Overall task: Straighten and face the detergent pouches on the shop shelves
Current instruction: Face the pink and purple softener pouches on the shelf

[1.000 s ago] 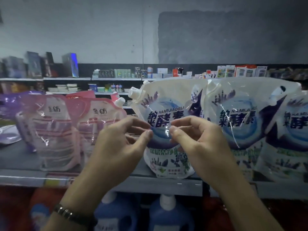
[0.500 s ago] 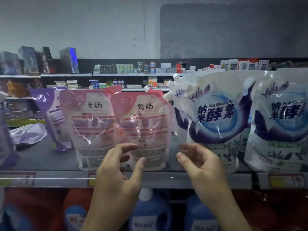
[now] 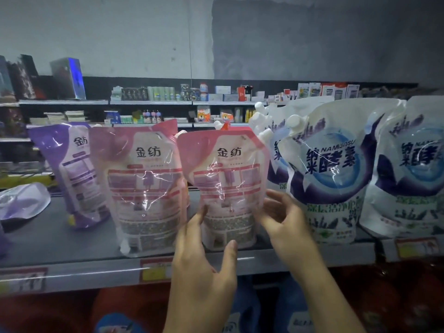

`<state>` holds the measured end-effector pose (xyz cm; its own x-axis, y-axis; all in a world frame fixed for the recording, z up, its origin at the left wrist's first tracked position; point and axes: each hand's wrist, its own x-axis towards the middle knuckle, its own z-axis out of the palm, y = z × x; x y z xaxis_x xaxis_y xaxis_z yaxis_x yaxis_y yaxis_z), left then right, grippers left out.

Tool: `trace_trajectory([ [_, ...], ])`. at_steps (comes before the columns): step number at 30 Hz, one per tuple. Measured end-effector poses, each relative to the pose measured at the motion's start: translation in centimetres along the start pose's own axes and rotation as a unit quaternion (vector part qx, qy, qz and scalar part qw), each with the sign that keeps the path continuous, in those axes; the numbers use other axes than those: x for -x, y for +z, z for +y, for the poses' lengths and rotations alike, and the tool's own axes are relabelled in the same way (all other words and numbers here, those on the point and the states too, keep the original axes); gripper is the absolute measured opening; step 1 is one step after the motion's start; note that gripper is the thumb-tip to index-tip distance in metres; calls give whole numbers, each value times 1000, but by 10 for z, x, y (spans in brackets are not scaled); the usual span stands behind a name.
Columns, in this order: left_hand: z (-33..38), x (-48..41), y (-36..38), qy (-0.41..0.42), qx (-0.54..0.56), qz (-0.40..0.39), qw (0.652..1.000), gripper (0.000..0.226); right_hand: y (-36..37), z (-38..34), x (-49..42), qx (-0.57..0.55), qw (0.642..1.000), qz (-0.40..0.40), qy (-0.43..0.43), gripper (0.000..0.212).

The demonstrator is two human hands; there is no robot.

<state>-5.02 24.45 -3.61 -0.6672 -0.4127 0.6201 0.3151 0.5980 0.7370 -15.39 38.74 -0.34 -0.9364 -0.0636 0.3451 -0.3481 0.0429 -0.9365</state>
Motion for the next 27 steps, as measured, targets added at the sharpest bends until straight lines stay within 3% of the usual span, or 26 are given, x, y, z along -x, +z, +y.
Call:
trace_trajectory([
  [5, 4, 2, 13, 4, -8, -5, 1000, 87, -3, -1, -10, -74, 996, -49, 13, 34],
  [11, 2, 4, 31, -21, -8, -3, 1000, 98, -6, 2, -25, -39, 993, -115, 1, 16],
  [17, 3, -2, 37, -8, -22, 3, 1000, 100, -6, 6, -26, -12, 991, -126, -36, 20],
  [23, 7, 0, 44, 3, -64, 56, 996, 112, -6, 6, -19, -62, 988, -116, -75, 20],
  [27, 1, 1, 54, 22, -102, 51, 993, 119, 2, 9, -13, -73, 988, -90, -100, 16],
])
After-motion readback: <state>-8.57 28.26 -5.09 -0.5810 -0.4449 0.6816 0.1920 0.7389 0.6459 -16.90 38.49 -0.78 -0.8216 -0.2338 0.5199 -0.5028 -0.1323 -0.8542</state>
